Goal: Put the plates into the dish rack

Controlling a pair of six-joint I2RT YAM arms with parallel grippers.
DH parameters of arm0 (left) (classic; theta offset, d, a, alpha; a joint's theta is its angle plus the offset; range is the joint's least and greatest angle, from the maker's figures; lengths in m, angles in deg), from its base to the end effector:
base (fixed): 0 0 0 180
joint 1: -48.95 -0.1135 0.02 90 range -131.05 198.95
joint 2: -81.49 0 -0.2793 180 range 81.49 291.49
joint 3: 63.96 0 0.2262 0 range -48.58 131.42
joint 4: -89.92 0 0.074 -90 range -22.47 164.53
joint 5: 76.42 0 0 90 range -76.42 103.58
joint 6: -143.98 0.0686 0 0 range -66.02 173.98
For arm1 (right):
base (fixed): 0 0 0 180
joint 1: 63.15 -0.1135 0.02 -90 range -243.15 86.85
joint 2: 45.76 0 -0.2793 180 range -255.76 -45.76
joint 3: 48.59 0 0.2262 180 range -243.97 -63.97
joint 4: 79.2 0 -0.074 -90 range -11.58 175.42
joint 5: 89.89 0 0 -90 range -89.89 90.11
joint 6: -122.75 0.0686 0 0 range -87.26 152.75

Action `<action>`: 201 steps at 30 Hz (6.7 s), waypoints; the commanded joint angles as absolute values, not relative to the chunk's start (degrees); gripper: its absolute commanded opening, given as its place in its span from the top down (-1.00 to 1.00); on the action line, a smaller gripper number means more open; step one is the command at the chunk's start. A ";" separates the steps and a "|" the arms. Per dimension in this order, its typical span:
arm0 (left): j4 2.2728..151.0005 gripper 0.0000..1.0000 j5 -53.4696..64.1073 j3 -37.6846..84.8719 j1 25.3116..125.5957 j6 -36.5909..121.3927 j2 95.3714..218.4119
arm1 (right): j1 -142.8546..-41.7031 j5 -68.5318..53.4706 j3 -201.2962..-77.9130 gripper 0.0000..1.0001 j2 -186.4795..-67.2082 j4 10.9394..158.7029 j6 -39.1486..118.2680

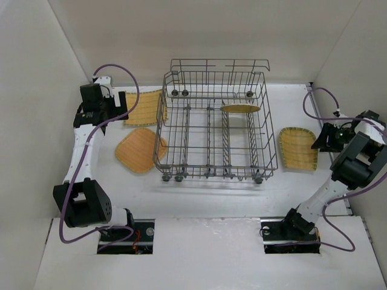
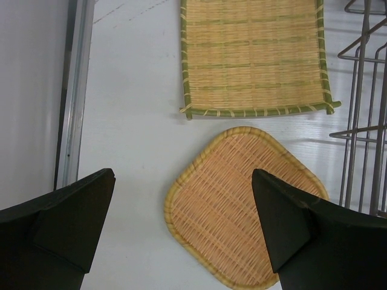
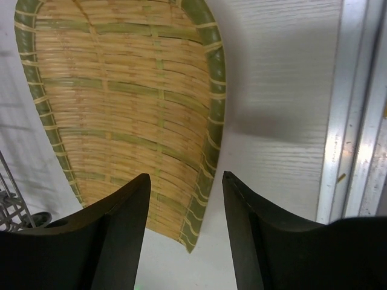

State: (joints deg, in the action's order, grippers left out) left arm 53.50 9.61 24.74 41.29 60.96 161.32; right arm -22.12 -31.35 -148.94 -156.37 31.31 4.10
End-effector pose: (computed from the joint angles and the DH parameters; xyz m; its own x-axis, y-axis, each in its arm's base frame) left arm 0.3182 0.0380 0.3574 -0.4638 0.0599 -0.8839 -0.0159 0.9970 0.0760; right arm 0.2985 -0.2123 0.2042 -0.8863 0.2291 -0.4024 0.0740 0.9279 0.3654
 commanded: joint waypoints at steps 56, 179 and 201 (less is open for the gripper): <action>59.06 -0.97 9.80 20.42 40.12 60.66 159.36 | -35.33 -18.70 -142.11 1.00 -127.43 44.01 9.10; 49.84 -0.97 0.66 7.85 25.80 57.58 145.38 | -97.38 -24.85 -142.28 1.00 -150.44 121.27 -36.34; 50.45 -0.97 0.57 9.87 23.60 59.08 147.84 | -96.15 -24.76 -145.19 1.00 -155.54 121.36 -35.46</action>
State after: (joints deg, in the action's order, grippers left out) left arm 49.43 1.46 7.08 24.40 57.84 147.88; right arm -96.58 -24.14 -143.02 -155.98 115.00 -35.37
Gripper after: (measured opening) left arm 0.985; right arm 0.157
